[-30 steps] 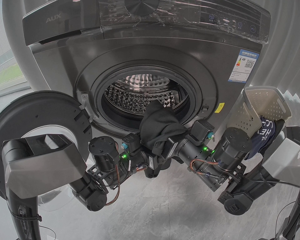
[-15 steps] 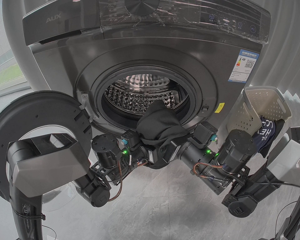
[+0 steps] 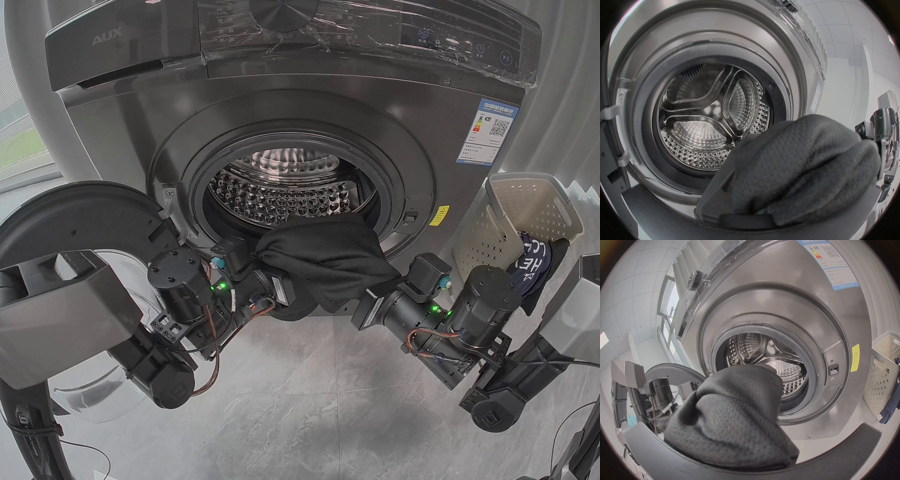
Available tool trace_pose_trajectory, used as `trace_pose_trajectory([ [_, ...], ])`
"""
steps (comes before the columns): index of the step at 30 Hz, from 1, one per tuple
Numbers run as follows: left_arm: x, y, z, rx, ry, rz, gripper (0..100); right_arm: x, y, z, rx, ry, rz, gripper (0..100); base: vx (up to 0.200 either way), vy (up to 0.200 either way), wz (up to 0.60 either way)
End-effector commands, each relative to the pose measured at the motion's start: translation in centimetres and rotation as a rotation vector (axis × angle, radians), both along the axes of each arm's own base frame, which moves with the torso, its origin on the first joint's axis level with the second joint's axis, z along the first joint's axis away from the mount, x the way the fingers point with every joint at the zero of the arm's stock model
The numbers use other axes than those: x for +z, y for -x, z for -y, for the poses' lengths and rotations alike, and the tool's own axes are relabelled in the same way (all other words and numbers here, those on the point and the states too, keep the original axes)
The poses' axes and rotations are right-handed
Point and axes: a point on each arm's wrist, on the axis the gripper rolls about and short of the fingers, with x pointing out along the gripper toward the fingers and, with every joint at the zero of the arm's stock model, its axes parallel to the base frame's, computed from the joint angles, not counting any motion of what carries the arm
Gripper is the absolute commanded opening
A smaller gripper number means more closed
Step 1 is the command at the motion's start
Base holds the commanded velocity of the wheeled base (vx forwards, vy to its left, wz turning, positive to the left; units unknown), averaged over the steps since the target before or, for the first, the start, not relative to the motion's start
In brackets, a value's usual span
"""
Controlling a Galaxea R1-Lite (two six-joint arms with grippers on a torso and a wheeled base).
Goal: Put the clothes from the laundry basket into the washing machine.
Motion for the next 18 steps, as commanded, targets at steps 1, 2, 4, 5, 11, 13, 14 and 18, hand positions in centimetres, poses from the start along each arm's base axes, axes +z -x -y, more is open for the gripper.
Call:
trace_pose_trajectory([
  [1, 1.7, 1.5, -0.7, 0.002, 0.018, 0.024, 0, -1.1, -0.3, -0.2, -0.009, 0.028, -0.024, 0, 0.000, 0.000, 0.00],
  [2, 1.6, 1.5, -0.7, 0.002, 0.014, 0.021, 0, -1.2, -0.2, -0.3, -0.006, 0.032, -0.025, 0, 0.000, 0.000, 0.00],
  [4, 1.7, 1.7, -0.8, 0.004, 0.015, 0.022, 0, -1.1, -0.1, -0.4, 0.000, 0.028, -0.020, 100, 0.000, 0.000, 0.00],
  [5, 1.8, 1.9, -1.0, 0.004, 0.013, 0.021, 0, -1.0, 0.0, -0.2, 0.000, 0.028, -0.020, 100, 0.000, 0.000, 0.00],
  [11, 2.2, 2.7, -2.0, 0.019, 0.000, 0.021, 0, -3.6, 3.8, 2.6, 0.112, 0.208, -0.104, 100, 0.000, 0.000, 0.00],
  [13, 2.7, 3.6, -2.6, 0.011, 0.005, 0.020, 0, -4.3, 6.0, 3.8, 0.187, 0.262, -0.139, 100, 0.000, 0.000, 0.00],
  [14, 2.7, 3.6, -2.6, 0.011, 0.005, 0.020, 0, -4.3, 6.0, 3.8, 0.187, 0.262, -0.139, 100, 0.000, 0.000, 0.00],
  [18, 2.6, 6.9, -4.2, 0.005, -0.025, -0.027, 0, -4.8, 8.7, 5.8, 0.234, 0.302, -0.197, 100, 0.000, 0.000, 0.00],
])
